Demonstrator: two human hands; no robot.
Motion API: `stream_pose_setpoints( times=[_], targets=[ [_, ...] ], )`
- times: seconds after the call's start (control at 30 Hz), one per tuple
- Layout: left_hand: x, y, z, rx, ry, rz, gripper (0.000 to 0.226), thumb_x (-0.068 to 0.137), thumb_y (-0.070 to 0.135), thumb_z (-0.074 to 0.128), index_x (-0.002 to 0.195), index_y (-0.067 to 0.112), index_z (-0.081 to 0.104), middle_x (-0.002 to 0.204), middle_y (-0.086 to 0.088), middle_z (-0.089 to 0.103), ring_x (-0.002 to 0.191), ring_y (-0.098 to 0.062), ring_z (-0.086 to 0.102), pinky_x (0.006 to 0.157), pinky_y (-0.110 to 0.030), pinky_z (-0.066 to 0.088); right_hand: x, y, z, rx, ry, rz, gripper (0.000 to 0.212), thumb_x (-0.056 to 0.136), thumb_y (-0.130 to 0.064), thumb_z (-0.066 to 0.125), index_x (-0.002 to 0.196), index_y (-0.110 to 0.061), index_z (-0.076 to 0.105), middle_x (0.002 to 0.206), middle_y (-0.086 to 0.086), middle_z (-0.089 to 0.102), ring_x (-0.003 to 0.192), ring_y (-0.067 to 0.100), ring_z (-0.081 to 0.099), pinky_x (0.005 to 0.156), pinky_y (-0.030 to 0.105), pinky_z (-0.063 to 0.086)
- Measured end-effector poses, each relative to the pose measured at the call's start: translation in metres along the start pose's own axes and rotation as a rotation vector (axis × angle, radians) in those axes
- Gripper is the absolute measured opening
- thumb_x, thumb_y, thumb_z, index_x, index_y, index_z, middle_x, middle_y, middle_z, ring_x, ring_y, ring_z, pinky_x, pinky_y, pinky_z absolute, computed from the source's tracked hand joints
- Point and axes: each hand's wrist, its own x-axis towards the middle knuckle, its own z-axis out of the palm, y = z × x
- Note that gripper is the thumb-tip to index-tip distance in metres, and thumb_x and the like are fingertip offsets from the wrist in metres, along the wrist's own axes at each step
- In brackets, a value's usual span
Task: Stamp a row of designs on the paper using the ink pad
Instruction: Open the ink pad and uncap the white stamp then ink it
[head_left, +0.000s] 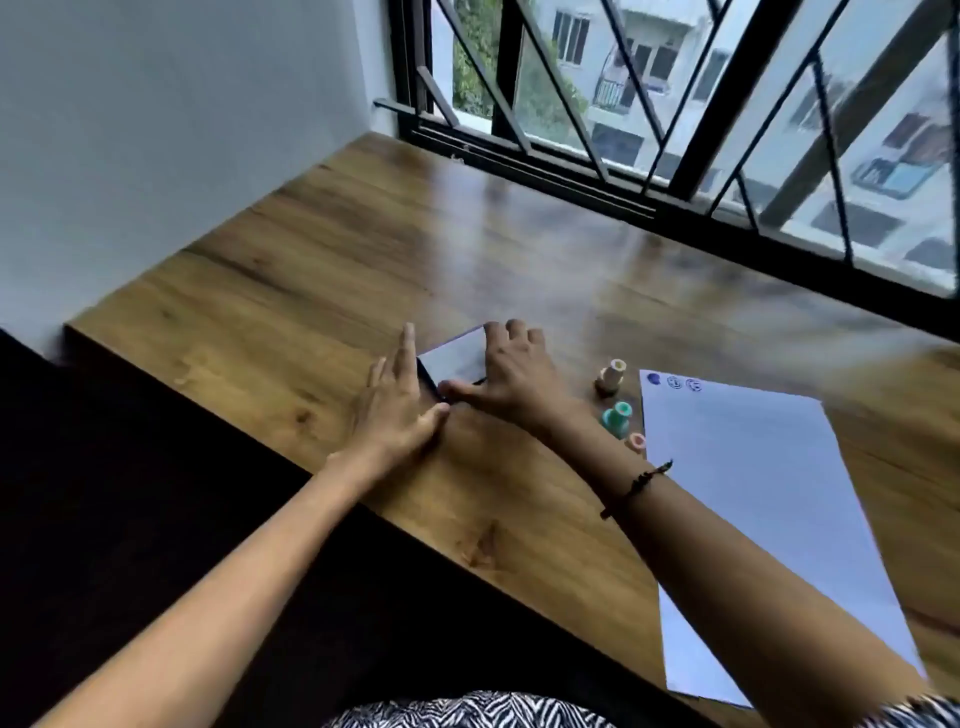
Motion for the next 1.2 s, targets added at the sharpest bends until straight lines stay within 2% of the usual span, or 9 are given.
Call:
stream_pose_setpoints(
  times=[0.27, 0.53, 0.6, 0.67, 0.77, 0.93, 1.07, 1.13, 1.2],
  targets=[
    [0.006, -0.004, 0.011, -0.032, 0.201, 0.036, 0.094, 0.072, 0.026, 0.068, 0.141, 0.004, 0.009, 0.131, -0.018, 0.049, 0.118, -0.037, 0.042, 0.096, -0.046, 0.037, 0.017, -0.017, 0.009, -0.088, -0.028, 0.090, 0.073, 0.069, -0.055, 0.068, 0.112, -0.001, 0.041, 0.115, 0.018, 0.052, 0.111, 0.035, 0.042, 0.085, 0.043, 0.047],
    [0.005, -0.005, 0.015, -0.053, 0.220, 0.052, 0.096, 0.069, 0.025, 0.072, 0.140, 0.001, 0.011, 0.127, -0.019, 0.053, 0.112, -0.039, 0.046, 0.095, -0.044, 0.037, 0.031, -0.027, 0.011, -0.201, -0.106, 0.104, 0.074, 0.070, -0.048, 0.070, 0.117, 0.002, 0.043, 0.118, 0.018, 0.055, 0.114, 0.039, 0.047, 0.084, 0.039, 0.049],
    [0.005, -0.005, 0.014, -0.046, 0.205, 0.060, 0.098, 0.070, 0.029, 0.072, 0.140, 0.002, 0.009, 0.127, -0.020, 0.052, 0.112, -0.038, 0.045, 0.096, -0.044, 0.037, 0.033, -0.025, 0.005, -0.168, -0.087, 0.059, 0.060, 0.070, -0.048, 0.070, 0.103, -0.001, 0.051, 0.098, 0.011, 0.058, 0.098, 0.033, 0.054, 0.070, 0.033, 0.048],
    [0.004, -0.005, 0.013, -0.024, 0.193, 0.059, 0.099, 0.072, 0.034, 0.070, 0.141, 0.004, 0.006, 0.128, -0.021, 0.051, 0.114, -0.037, 0.043, 0.098, -0.043, 0.036, 0.037, -0.018, -0.009, -0.060, -0.109, 0.013, 0.044, 0.072, -0.049, 0.068, 0.074, -0.008, 0.052, 0.068, 0.002, 0.048, 0.067, 0.021, 0.050, 0.050, 0.026, 0.034],
    [0.004, -0.005, 0.013, -0.010, 0.199, 0.049, 0.099, 0.072, 0.034, 0.070, 0.141, 0.005, 0.006, 0.128, -0.019, 0.051, 0.115, -0.035, 0.042, 0.099, -0.040, 0.034, 0.050, 0.007, -0.038, 0.373, -0.310, 0.118, 0.040, 0.080, -0.036, 0.066, 0.054, -0.014, 0.043, 0.056, 0.001, 0.038, 0.052, 0.013, 0.035, 0.048, 0.025, 0.025],
    [0.002, -0.003, 0.013, -0.004, 0.218, 0.072, 0.096, 0.071, 0.032, 0.072, 0.140, 0.002, 0.012, 0.130, -0.023, 0.049, 0.117, -0.037, 0.042, 0.104, -0.041, 0.031, 0.065, 0.055, -0.071, 0.900, -0.394, 0.324, 0.021, 0.086, -0.010, 0.054, 0.066, -0.012, 0.054, 0.060, 0.005, 0.057, 0.047, 0.015, 0.061, 0.063, 0.029, 0.057],
    [-0.002, 0.006, 0.013, -0.040, 0.306, 0.147, 0.079, 0.072, 0.022, 0.072, 0.132, -0.006, 0.031, 0.126, -0.027, 0.052, 0.115, -0.042, 0.049, 0.104, -0.046, 0.032, 0.072, 0.083, -0.082, 0.742, -0.319, 0.282, 0.018, 0.090, -0.002, 0.051, 0.074, -0.007, 0.058, 0.075, 0.016, 0.059, 0.057, 0.019, 0.064, 0.054, 0.021, 0.058],
    [-0.004, 0.015, 0.014, -0.072, 0.325, 0.164, 0.071, 0.074, 0.020, 0.071, 0.130, -0.007, 0.036, 0.124, -0.027, 0.054, 0.113, -0.042, 0.050, 0.103, -0.045, 0.032, 0.073, 0.091, -0.080, 0.646, -0.276, 0.281, 0.007, 0.089, -0.001, 0.053, 0.087, -0.004, 0.058, 0.084, 0.019, 0.057, 0.062, 0.020, 0.061, 0.052, 0.018, 0.056],
    [-0.005, 0.026, 0.016, -0.102, 0.327, 0.186, 0.067, 0.075, 0.020, 0.069, 0.128, -0.006, 0.039, 0.124, -0.027, 0.054, 0.113, -0.042, 0.050, 0.102, -0.041, 0.031, 0.073, 0.096, -0.077, 0.582, -0.238, 0.275, 0.014, 0.088, -0.002, 0.055, 0.102, -0.002, 0.057, 0.087, 0.017, 0.057, 0.064, 0.018, 0.059, 0.057, 0.018, 0.056]
  ],
)
